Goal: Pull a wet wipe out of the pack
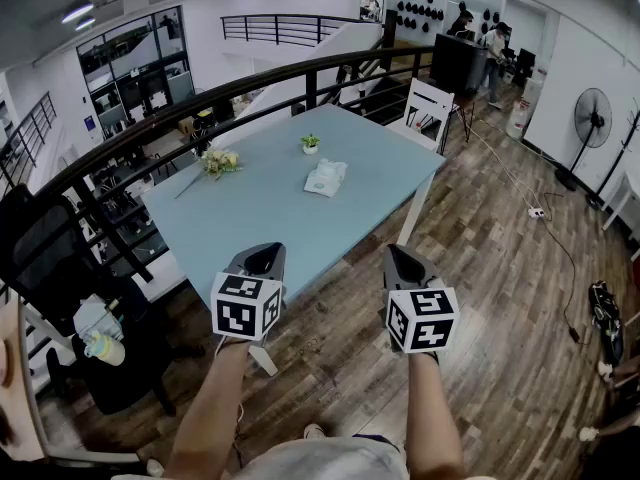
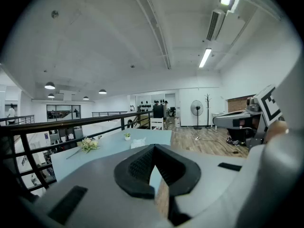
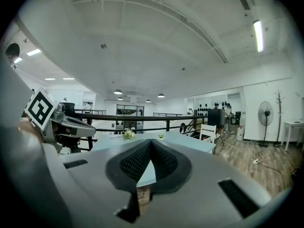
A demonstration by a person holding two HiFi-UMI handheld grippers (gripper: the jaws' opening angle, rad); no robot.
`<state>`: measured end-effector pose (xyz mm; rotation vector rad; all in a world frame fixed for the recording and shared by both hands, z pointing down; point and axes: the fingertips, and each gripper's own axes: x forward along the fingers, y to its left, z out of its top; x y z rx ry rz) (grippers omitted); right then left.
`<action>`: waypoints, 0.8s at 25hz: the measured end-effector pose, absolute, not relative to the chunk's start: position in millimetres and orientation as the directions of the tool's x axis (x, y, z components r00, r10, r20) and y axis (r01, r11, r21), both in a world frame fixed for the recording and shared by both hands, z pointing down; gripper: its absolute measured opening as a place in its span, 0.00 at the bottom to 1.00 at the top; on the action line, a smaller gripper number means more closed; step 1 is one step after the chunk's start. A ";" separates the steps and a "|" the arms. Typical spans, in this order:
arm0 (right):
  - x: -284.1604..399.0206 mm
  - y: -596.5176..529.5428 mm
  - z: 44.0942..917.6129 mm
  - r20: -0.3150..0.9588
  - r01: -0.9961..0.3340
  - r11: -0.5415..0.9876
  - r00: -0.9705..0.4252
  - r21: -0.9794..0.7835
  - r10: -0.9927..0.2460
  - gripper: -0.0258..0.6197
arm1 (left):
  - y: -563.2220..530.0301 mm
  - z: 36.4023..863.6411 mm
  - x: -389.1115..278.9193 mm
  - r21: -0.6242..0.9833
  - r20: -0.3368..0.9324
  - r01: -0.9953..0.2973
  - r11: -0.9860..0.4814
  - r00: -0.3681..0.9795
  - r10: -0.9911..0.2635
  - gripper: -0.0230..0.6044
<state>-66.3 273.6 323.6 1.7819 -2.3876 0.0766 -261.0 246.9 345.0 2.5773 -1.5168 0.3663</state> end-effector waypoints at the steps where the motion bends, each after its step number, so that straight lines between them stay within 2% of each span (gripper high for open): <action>1: -66.4 272.9 322.3 0.157 -0.956 0.287 -0.275 0.055 -0.948 0.04 | 245.8 344.1 -261.5 -0.014 0.272 -0.873 -0.487 0.465 -0.842 0.02; 20: -67.7 273.1 325.0 0.142 -0.968 0.244 -0.234 0.059 -0.962 0.05 | 239.2 352.5 -262.8 -0.004 0.276 -0.863 -0.505 0.484 -0.830 0.02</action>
